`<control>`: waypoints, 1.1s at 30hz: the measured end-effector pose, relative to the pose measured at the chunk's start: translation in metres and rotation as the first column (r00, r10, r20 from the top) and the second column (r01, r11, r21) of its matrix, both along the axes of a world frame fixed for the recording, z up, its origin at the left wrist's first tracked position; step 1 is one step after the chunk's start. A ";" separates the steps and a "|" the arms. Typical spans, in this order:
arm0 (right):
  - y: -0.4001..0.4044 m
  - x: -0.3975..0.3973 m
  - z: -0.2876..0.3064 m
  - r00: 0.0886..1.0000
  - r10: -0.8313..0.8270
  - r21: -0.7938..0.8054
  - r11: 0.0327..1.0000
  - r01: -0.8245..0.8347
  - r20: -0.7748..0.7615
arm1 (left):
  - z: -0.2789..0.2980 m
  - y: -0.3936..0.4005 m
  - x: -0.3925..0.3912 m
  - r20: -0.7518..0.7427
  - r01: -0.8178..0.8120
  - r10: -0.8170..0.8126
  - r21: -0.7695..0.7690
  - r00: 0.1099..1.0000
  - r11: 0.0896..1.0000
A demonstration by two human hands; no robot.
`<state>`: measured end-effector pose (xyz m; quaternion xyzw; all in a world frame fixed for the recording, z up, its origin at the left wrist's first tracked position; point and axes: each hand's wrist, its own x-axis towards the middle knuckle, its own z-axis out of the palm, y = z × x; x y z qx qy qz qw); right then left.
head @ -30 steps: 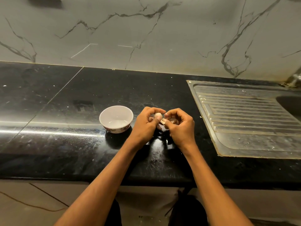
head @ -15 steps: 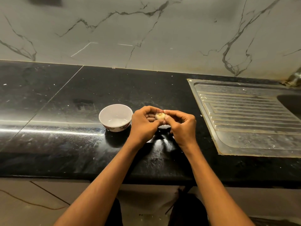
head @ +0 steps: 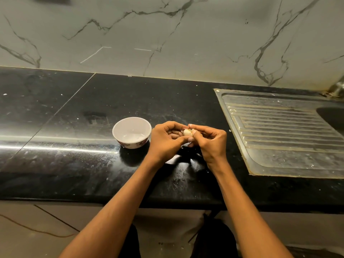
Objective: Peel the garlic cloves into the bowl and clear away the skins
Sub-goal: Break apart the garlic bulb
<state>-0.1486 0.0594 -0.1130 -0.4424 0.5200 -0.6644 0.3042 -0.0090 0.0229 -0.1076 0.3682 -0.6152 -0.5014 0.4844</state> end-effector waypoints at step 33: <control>0.002 0.000 0.002 0.998 0.050 0.120 0.992 -0.047 -0.027 | -0.004 0.000 0.000 0.054 -0.082 0.095 -0.208 0.994 0.975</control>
